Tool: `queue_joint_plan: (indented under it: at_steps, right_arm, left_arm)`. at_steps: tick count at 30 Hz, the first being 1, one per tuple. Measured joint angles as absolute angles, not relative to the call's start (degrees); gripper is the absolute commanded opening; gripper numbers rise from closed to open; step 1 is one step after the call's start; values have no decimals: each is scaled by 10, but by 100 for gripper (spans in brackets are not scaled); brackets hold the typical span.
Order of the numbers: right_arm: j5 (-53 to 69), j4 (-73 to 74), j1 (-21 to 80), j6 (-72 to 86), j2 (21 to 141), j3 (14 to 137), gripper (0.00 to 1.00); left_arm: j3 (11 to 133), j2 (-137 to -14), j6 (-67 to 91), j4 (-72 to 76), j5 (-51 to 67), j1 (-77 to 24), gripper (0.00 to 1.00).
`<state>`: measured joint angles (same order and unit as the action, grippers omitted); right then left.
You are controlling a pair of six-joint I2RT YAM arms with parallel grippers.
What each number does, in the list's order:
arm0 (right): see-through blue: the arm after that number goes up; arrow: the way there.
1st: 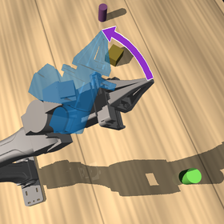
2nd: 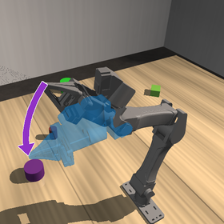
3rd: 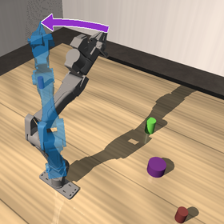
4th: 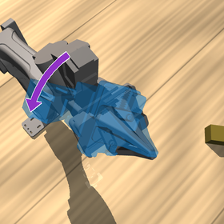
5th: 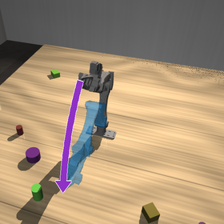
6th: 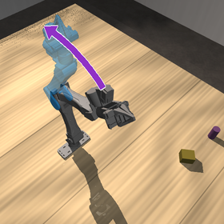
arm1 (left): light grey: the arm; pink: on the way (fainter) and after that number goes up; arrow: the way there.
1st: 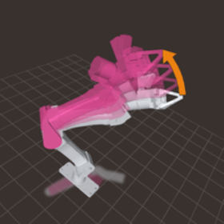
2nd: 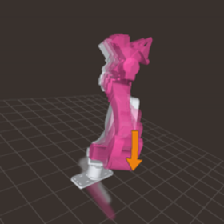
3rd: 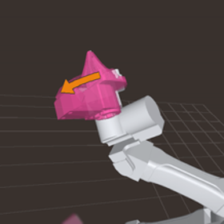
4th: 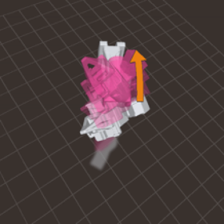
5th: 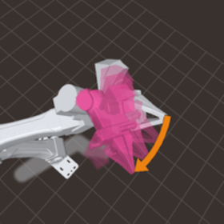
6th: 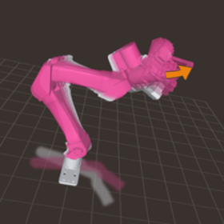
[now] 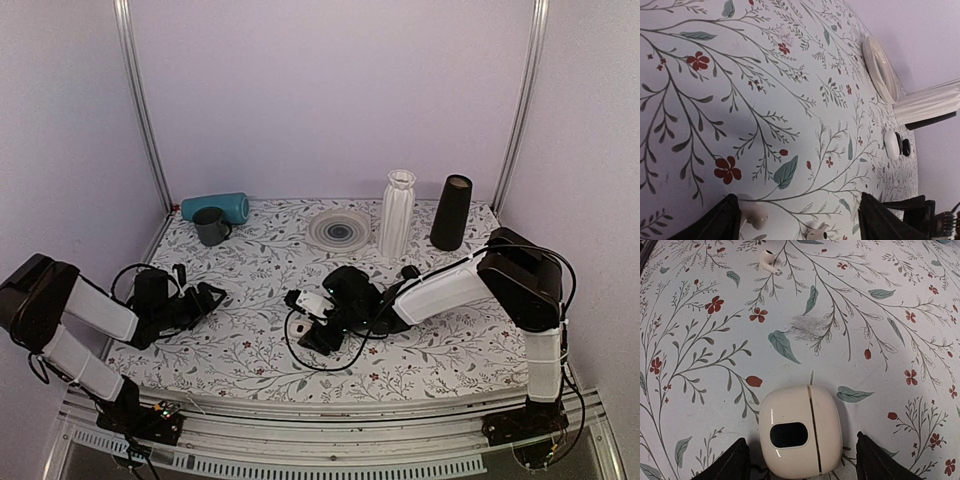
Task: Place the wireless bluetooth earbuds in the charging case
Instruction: Move the earbuds to the center of the board.
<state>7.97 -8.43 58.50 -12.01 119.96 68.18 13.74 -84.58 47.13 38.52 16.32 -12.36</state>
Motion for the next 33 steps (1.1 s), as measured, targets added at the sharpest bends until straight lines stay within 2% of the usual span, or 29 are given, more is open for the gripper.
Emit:
queue_joint_plan:
  at_steps: [19, 33]
  right_arm:
    - [74, -76, 585, -144, 1206, 717, 73]
    - [78, -72, 588, -150, 1213, 717, 60]
  left_arm:
    - [136, -869, 592, 430, 171, -218, 82]
    - [182, -936, 641, 468, 160, -287, 82]
